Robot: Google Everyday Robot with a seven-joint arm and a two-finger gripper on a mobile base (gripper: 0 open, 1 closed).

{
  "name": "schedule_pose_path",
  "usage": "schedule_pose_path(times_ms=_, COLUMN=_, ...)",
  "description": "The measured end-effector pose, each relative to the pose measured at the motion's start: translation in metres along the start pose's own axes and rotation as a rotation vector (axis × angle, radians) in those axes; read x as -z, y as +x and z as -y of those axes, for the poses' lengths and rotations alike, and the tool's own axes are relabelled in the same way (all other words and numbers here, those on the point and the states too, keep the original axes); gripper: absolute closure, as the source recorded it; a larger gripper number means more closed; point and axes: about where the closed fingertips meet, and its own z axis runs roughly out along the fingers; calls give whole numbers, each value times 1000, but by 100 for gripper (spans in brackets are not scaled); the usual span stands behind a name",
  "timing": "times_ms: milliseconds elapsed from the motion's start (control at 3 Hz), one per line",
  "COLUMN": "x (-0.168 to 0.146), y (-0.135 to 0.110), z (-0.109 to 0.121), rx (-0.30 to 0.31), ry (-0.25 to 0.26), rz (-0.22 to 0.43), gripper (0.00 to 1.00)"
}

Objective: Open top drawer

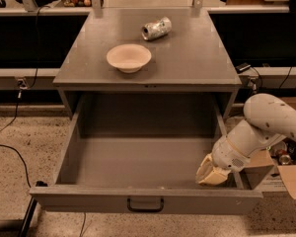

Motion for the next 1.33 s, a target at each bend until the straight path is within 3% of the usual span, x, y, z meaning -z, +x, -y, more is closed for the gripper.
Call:
schedule_pose_path(times_ms=333, x=3, y=-10, z=24, rx=60, ry=65, rz=30, gripper=100)
schedule_pose_path(times_ms=667, x=34, y=-38, z=41, rx=164, ry=154, rz=32, gripper=100)
schedule_pose_path(times_ms=1000, x=62, y=-50, z=52, rx=221, ry=234, rz=15, gripper=100)
schedule_pose_path(times_ms=1333, x=77, y=-57, z=58, rx=253, ry=278, rz=5, gripper=100)
